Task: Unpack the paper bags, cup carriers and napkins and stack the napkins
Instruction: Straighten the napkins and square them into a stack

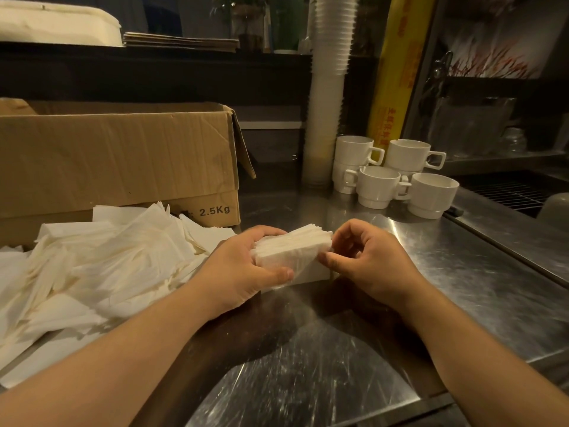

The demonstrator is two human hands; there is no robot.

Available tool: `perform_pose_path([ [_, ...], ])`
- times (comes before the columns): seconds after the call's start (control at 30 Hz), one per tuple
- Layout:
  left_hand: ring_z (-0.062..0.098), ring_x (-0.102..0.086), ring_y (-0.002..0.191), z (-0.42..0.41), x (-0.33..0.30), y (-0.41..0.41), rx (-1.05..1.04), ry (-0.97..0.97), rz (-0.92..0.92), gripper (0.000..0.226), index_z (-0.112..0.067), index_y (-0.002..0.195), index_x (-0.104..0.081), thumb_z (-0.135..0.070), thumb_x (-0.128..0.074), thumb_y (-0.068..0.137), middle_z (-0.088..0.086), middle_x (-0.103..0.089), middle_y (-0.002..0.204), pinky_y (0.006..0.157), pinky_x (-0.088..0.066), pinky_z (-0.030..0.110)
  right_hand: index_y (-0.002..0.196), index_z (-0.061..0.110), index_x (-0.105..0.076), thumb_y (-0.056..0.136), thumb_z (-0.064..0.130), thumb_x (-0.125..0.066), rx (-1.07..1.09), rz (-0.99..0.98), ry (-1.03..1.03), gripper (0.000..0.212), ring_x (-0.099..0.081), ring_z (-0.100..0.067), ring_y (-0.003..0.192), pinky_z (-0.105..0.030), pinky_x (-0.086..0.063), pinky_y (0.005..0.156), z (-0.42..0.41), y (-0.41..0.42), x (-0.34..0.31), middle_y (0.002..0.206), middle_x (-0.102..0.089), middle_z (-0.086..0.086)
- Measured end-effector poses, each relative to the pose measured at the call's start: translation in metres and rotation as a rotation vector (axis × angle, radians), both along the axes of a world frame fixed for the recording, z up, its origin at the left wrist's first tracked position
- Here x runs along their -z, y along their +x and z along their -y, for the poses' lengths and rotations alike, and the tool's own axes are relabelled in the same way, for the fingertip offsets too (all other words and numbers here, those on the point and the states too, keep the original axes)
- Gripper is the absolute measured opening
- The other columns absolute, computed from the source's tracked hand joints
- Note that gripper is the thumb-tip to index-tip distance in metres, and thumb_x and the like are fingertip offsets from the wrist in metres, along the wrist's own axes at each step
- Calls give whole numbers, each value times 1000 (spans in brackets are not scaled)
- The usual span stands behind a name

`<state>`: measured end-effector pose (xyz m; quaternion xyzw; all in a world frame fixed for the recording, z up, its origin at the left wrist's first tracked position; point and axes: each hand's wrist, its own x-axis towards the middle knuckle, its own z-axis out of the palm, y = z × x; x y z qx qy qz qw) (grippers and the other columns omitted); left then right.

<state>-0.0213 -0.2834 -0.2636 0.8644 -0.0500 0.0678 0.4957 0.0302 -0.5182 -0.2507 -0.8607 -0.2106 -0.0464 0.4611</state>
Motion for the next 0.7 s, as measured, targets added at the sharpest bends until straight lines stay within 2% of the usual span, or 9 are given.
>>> perform_pose_path([
  [0.37, 5, -61, 104, 1, -1, 0, 3, 15, 5, 65, -47, 122, -53, -27, -93, 74, -25, -59, 113, 74, -57, 13, 97, 26, -68, 84, 29, -80, 8, -5, 25, 18, -70, -10, 88, -33, -63, 78, 0, 0, 0, 97, -73, 9],
  [0.53, 7, -61, 105, 1, -2, 0, 1, 13, -5, 68, -46, 125, -53, -25, -93, 74, -24, -59, 113, 77, -59, 16, 94, 27, -67, 83, 31, -81, 3, -14, 3, 18, -70, -9, 87, -31, -63, 76, 0, 0, 0, 96, -73, 10],
  [0.7, 9, -62, 107, 2, -2, 0, 1, 2, -11, 71, -43, 129, -54, -24, -93, 74, -22, -60, 115, 85, -62, 25, 101, 27, -66, 82, 30, -82, 6, -32, 1, 26, -71, -10, 85, -31, -64, 75, 0, 1, 0, 96, -73, 8],
])
